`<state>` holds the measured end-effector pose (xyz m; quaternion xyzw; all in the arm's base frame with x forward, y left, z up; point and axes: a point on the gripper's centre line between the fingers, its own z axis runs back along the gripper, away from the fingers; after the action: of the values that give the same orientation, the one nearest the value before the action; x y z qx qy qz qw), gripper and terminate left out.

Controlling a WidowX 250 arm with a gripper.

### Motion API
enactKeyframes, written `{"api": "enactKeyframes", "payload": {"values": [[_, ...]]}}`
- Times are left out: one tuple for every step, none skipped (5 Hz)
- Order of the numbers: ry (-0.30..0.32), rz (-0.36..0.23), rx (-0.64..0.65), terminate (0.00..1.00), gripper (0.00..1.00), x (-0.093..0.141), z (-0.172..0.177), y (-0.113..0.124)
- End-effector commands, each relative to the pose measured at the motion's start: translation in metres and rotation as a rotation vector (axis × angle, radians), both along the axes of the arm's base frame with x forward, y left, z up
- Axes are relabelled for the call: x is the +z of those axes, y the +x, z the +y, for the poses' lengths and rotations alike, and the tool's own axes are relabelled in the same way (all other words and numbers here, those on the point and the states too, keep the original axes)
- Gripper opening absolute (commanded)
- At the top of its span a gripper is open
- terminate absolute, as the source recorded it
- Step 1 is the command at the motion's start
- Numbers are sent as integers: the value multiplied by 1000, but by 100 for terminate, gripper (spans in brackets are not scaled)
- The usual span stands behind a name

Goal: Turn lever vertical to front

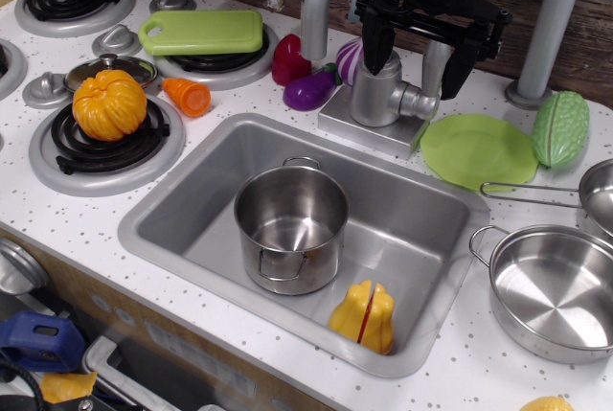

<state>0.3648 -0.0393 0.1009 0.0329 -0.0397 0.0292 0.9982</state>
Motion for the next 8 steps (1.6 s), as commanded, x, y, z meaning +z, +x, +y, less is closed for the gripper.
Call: {"api": "enactKeyframes", "payload": {"values": [[0, 0, 0, 0, 100, 0, 0, 0], [36, -79, -2, 0, 100, 0, -5, 10], [63, -148, -7, 0, 100, -3, -5, 18], [93, -206, -15, 0, 100, 0, -1, 26], [129, -263, -18, 0, 100, -1, 7, 39], [136, -302, -19, 0, 100, -3, 14, 47], [124, -318, -18, 0, 100, -3, 17, 57], [135, -335, -25, 0, 100, -4, 17, 64]]}}
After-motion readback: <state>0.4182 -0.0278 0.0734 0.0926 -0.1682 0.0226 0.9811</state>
